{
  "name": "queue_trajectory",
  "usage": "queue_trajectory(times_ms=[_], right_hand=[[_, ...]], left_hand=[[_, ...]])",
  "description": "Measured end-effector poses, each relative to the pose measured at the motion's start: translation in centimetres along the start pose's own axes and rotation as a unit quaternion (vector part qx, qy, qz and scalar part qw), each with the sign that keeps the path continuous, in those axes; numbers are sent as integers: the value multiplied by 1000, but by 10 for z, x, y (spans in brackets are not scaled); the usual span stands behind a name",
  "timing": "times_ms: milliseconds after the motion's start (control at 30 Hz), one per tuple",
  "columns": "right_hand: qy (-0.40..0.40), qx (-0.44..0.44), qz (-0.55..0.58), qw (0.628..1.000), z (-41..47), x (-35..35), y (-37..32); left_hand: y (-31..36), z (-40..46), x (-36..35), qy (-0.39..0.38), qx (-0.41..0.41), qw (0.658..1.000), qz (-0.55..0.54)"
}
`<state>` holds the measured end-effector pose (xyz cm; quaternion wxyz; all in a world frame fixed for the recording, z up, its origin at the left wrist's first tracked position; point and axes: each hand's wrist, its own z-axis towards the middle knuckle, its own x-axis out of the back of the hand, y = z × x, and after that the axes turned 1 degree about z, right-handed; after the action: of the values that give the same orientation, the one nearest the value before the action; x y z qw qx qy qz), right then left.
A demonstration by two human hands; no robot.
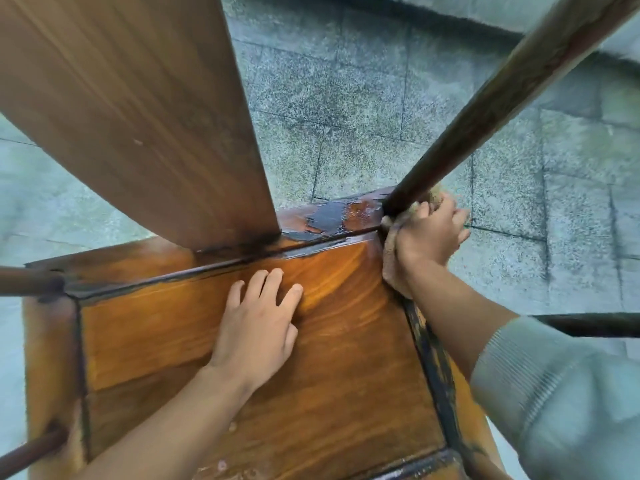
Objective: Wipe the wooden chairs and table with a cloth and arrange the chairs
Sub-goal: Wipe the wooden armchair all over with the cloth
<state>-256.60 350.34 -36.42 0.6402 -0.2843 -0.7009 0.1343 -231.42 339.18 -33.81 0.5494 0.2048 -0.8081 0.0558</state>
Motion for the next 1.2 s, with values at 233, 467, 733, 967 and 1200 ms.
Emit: queue_trajectory(times_ms=[233, 467, 733, 967, 1200], right_hand=[[-65, 174, -75, 980, -113, 4, 11], [-133, 337, -190, 913, -23, -18, -62], [-266, 530, -165, 788, -70, -40, -60], [-195, 502, -273, 797, -58, -5, -31], [-298, 462, -185, 814, -215, -15, -5]], left_hand=[[-5, -9, 12, -17, 69, 997, -1], [-35, -10, 23, 42, 154, 987, 18], [-74, -50, 6, 18, 269, 963, -5], [-87, -85, -1, 6, 287, 958, -23], [-106, -121, -14, 5, 313, 948, -64]])
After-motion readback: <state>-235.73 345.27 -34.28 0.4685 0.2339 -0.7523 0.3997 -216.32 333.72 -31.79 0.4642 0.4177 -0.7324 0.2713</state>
